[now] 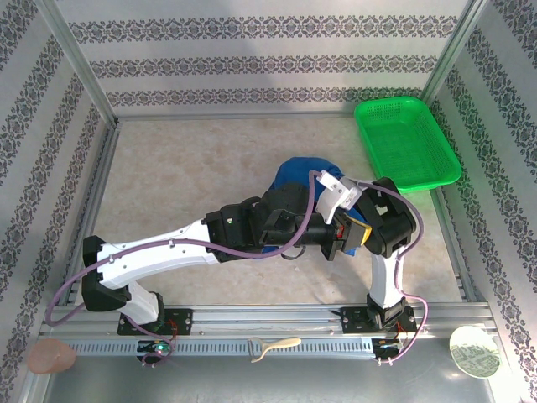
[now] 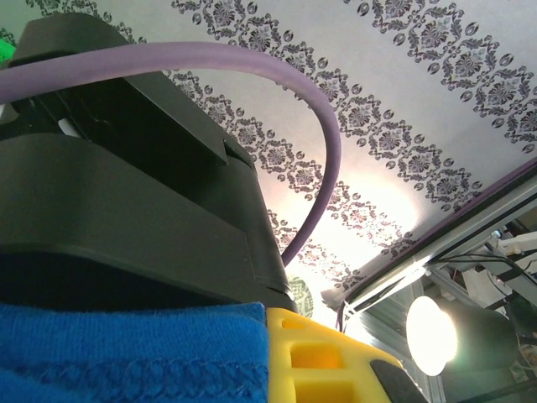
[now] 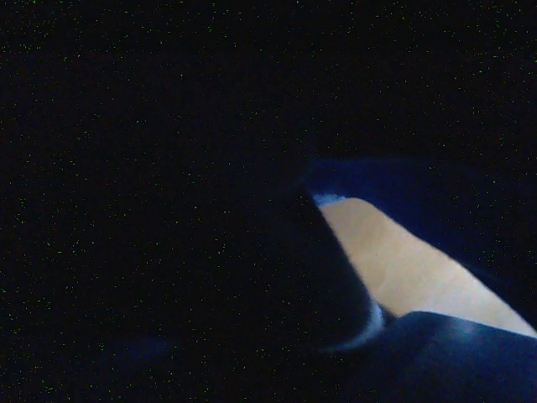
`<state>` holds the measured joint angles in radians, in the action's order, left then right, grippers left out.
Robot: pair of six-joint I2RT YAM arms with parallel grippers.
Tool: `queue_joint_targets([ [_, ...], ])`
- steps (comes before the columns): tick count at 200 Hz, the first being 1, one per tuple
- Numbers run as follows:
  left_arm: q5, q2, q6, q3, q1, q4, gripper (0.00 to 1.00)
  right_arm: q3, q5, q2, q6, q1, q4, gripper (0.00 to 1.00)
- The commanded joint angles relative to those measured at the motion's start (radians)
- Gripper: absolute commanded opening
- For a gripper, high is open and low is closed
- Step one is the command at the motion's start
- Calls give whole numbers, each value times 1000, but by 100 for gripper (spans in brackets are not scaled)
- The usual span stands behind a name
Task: Fold the inside-out t-shirt
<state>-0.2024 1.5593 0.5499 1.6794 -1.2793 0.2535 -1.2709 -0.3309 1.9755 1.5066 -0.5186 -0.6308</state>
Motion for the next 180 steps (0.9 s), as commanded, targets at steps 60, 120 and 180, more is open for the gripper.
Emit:
queue_joint_targets([
  [60, -92, -12, -25, 34, -31, -149, 0, 263, 284, -3, -21, 67, 432, 2],
  [120, -100, -3, -27, 19, -25, -169, 0, 304, 638, -62, -248, 91, 1105, 0],
  [180, -123, 25, -29, 26, -21, -192, 0, 292, 911, -125, -314, 82, 1611, 0],
])
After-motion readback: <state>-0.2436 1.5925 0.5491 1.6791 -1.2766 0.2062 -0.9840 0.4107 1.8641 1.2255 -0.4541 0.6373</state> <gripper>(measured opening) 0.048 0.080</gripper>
